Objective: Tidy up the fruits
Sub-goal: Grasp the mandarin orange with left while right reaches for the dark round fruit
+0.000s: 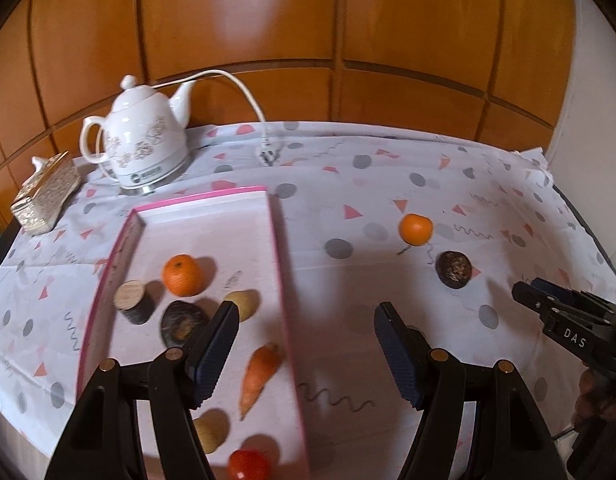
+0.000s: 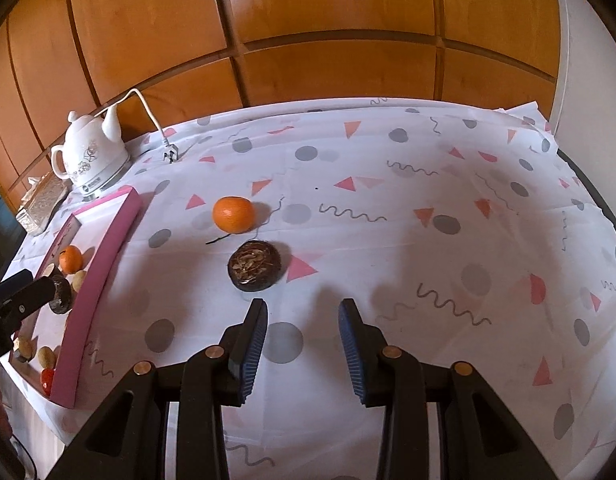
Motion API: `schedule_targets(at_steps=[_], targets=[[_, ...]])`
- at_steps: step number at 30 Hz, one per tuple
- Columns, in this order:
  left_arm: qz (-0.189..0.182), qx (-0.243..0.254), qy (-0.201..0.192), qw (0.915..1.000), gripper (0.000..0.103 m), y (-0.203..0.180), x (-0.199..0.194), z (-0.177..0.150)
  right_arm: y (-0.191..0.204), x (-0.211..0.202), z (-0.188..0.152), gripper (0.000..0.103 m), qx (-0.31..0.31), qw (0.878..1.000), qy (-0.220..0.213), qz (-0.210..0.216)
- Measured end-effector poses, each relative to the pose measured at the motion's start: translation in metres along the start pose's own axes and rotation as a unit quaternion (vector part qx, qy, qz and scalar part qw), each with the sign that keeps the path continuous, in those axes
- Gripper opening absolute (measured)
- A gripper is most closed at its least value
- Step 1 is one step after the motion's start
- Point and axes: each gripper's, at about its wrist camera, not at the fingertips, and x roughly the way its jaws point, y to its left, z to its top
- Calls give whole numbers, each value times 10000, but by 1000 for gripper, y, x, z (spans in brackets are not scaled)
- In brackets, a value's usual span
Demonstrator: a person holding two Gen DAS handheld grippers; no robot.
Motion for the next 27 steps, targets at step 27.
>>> schedule_targets(at_steps=[27], targets=[[-363,288,310,9984,71,-27,33,9,45,74,27,42,-829,9953,479,124]])
